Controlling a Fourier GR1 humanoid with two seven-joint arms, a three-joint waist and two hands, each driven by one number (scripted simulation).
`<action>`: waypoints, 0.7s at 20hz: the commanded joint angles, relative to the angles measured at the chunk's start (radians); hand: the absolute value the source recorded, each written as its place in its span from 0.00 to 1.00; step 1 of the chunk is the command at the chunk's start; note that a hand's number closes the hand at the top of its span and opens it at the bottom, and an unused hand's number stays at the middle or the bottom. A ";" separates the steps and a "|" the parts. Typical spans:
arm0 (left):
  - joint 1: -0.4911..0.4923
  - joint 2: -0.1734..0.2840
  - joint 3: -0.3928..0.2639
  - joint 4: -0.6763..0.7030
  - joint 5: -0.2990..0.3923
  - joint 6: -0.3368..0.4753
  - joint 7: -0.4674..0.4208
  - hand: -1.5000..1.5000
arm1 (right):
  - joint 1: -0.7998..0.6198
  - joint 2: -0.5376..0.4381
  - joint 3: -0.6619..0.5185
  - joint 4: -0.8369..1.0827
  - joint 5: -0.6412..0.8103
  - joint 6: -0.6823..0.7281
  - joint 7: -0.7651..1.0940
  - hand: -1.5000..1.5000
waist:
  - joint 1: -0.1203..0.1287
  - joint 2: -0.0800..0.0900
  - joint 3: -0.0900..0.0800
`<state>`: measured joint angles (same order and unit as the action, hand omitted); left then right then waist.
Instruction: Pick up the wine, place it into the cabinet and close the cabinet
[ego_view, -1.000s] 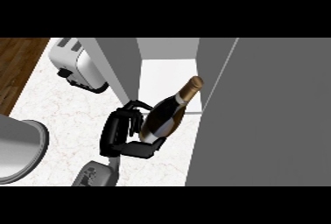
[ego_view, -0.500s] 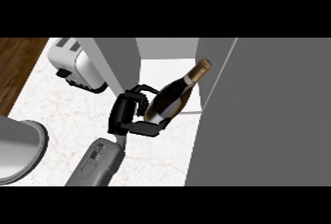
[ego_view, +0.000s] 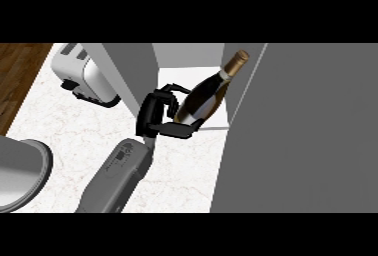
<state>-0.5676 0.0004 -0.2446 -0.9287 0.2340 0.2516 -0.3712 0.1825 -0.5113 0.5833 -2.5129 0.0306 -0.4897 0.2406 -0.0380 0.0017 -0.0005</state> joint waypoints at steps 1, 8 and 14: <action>-0.126 0.000 0.013 0.137 0.072 0.033 -0.028 1.00 | 0.071 -0.042 -0.028 -0.207 -0.077 0.031 0.055 0.00 | -0.019 0.004 0.000; -0.212 0.000 0.000 0.290 0.133 0.058 -0.082 1.00 | 0.105 -0.025 0.021 -0.210 -0.064 0.039 0.014 0.00 | -0.033 0.005 0.000; -0.322 0.000 -0.031 0.454 0.095 0.115 -0.074 1.00 | 0.085 -0.001 0.028 -0.178 -0.057 0.048 -0.013 0.00 | -0.035 0.008 0.000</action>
<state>-0.8389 0.0001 -0.2564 -0.5665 0.3326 0.3280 -0.4351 0.2205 -0.5005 0.5923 -2.5094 0.0102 -0.4503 0.1763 -0.0661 0.0085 -0.0007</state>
